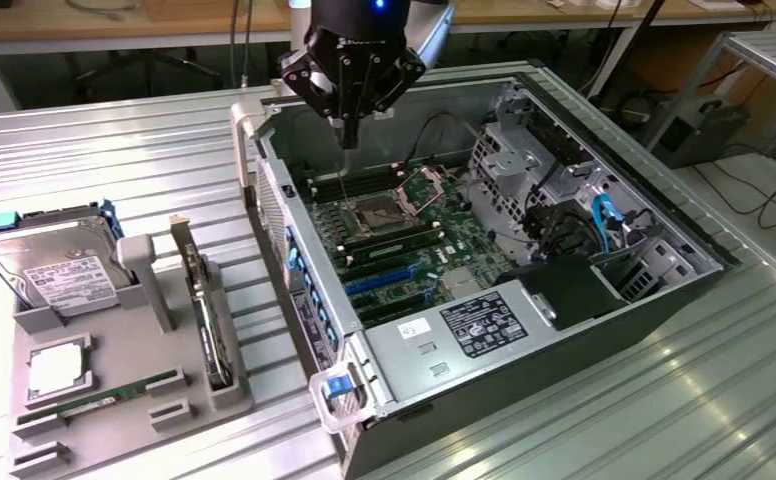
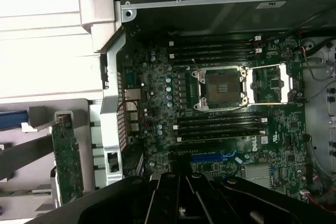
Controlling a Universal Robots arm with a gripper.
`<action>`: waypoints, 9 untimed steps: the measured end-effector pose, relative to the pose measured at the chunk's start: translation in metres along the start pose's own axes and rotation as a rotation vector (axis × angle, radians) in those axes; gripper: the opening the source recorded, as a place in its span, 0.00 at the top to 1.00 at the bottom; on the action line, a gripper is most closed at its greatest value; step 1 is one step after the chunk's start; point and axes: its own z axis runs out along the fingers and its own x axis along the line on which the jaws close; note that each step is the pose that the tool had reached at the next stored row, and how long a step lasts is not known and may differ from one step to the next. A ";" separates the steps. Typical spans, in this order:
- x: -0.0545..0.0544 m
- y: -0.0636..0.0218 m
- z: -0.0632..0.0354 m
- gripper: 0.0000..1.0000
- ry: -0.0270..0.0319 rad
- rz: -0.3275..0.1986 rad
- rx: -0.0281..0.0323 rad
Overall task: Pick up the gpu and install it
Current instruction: 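Reach for the gpu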
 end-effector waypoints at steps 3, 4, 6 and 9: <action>0.010 -0.0073 -0.0005 0.87 -0.0002 0.000 -0.0001; 0.015 -0.0109 -0.0008 0.87 -0.0004 0.000 -0.0002; 0.022 -0.0166 -0.0012 0.87 -0.0005 0.000 -0.0001; 0.031 -0.0227 -0.0018 0.87 -0.0007 0.000 0.0000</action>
